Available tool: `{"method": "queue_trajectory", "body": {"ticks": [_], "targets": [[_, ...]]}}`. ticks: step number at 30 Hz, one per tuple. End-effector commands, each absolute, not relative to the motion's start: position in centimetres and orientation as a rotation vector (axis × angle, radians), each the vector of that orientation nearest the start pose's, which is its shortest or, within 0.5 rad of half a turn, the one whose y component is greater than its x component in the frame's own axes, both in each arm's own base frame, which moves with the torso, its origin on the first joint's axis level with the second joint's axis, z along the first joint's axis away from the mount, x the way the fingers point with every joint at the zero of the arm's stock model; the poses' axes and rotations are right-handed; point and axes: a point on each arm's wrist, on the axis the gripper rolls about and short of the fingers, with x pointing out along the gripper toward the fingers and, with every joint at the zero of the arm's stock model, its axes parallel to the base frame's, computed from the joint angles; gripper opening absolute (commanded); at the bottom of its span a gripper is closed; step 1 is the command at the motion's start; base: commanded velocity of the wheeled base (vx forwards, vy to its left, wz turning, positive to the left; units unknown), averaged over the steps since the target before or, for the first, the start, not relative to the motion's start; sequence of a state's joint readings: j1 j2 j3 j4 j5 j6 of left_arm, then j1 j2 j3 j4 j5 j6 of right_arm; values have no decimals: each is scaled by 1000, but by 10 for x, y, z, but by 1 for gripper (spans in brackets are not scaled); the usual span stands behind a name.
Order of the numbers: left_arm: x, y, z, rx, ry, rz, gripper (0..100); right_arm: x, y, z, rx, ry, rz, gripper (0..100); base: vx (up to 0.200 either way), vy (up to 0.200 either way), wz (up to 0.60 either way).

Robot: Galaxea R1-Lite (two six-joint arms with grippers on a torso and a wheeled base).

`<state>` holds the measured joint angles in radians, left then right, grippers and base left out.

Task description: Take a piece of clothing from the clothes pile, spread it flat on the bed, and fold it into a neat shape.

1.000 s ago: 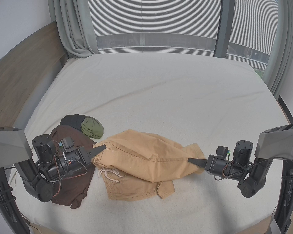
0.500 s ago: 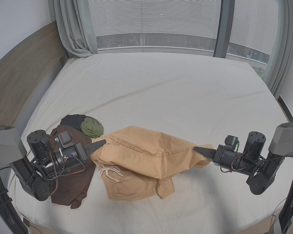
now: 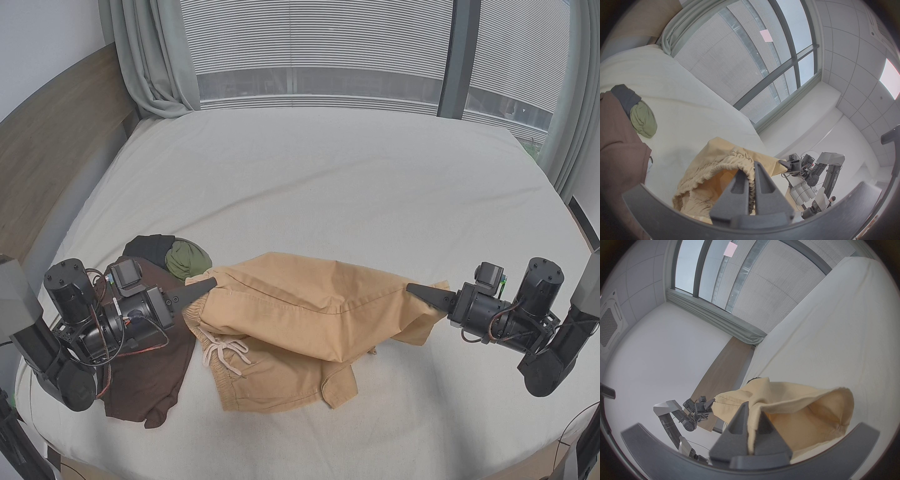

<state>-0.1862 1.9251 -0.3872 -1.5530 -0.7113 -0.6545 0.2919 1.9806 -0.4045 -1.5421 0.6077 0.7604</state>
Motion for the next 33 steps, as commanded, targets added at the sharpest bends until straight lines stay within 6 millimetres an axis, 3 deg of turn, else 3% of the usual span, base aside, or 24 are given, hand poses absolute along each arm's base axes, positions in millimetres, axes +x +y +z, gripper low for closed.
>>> {"method": "queue_trajectory", "body": {"ticks": [1, 33], "targets": [[273, -67, 122, -594, 236, -884, 0, 272, 94, 111, 706, 327, 858, 0, 0, 0, 0], [285, -56, 133, -559, 154, -854, 0, 284, 48, 129, 740, 228, 767, 0, 0, 0, 0]]}}
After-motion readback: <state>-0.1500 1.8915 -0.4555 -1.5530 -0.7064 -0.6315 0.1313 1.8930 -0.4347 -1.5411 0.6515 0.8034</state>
